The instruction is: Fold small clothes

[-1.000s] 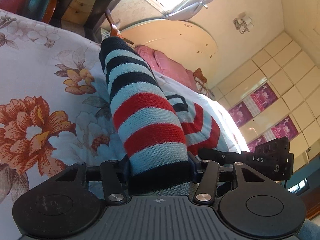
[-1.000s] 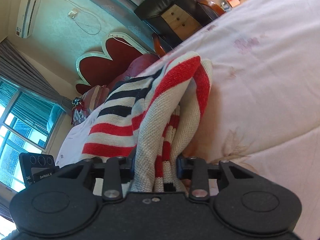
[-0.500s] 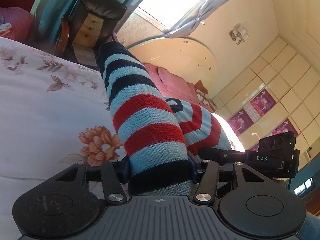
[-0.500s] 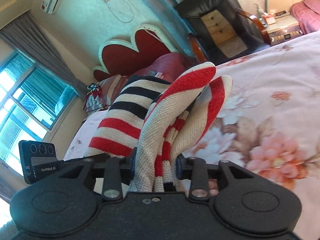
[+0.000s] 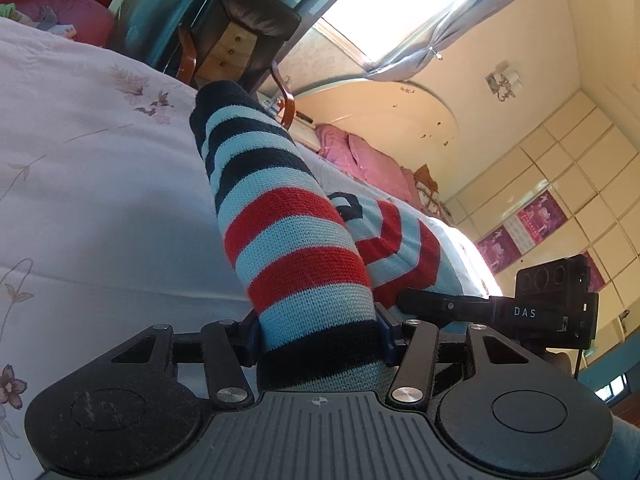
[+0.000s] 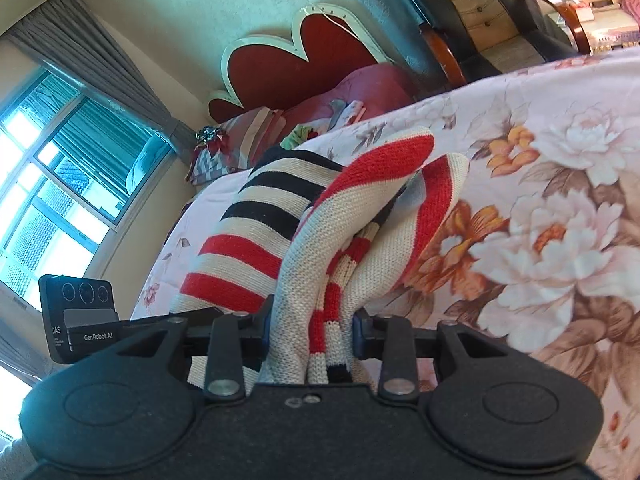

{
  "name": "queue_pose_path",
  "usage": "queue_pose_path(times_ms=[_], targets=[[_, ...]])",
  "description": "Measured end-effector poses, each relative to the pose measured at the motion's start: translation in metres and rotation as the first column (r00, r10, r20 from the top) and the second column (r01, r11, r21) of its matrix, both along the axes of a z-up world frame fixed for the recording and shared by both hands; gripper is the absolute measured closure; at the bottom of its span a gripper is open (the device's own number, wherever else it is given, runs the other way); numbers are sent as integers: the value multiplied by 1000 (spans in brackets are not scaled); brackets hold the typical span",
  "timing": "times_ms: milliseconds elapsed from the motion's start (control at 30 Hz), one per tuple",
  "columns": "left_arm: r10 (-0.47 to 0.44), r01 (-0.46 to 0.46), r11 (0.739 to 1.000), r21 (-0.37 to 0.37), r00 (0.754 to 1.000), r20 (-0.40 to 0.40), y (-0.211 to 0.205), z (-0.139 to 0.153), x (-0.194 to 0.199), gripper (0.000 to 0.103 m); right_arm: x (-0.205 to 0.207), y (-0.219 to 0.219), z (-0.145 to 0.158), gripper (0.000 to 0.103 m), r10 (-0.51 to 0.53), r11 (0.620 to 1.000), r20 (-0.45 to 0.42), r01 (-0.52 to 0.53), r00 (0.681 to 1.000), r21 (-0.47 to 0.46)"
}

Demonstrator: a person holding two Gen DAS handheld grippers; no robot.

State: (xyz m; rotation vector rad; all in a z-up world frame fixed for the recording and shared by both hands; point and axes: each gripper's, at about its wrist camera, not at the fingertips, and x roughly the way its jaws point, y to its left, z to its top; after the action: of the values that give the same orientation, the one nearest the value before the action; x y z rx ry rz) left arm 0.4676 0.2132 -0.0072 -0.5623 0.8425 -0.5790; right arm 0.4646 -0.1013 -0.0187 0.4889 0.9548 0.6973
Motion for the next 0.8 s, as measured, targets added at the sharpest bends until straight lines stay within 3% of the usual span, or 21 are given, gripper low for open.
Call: queue_pose_path(times_ms=[367,467,667,733,800], targets=[[10,-10,1000,4,997,-80,20,-51,-6,50,-11,14,-43,69,-26,999,-84,29,996,29],[18,-19,1000,-17,996,-88,22,-65,-10,48,-11,7,-61,69,-50,999,-126,49,991,-5],[25,-26,999,-22,997,-78,22,-69,-14,45,-15,-3,-79,69,-79,995,-158,87,984,46],[37,-36,999,6,997,-66,25,-61,-19,43,-14,-3,-73,60,-81,996,-165,87,983,27],[59,-58,997,54,998,-14,29,-43,-30,43,-18,-8,-55,53,-119,993,-111,119,987,-11]])
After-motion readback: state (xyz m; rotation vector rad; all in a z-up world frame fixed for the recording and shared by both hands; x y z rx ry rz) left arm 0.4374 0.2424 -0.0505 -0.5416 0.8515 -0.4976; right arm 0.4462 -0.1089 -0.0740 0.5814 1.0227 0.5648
